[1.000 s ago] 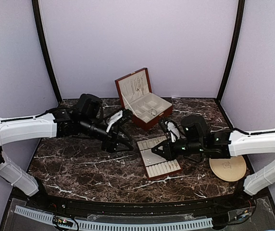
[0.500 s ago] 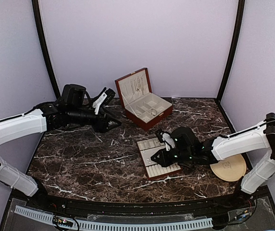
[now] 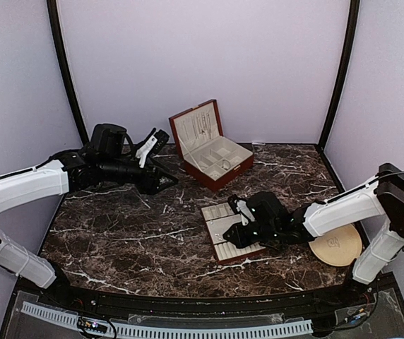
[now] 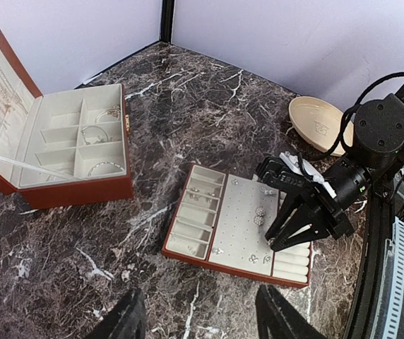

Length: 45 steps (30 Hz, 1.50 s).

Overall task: Organize the mixed jewelry
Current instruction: Insert the earring into the earring holder.

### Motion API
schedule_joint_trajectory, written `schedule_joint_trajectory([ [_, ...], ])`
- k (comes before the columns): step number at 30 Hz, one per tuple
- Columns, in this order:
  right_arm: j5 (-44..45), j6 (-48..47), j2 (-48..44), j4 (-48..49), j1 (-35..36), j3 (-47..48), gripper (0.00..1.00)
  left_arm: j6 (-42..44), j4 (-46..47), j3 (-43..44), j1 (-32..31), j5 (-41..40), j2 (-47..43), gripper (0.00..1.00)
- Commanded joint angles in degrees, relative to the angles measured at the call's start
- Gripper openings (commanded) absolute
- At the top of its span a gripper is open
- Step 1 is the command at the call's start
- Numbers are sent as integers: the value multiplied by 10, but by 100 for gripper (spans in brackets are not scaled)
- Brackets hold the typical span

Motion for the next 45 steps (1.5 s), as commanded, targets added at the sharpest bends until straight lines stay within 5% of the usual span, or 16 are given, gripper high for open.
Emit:
schedule_joint_trajectory([
  [1,22,3,9,18,2,-5,10,-3,3,3,2,-2,-3,55],
  [45,21,15,-1,-1,9,-16,10,-2,3,4,2,0,4,55],
])
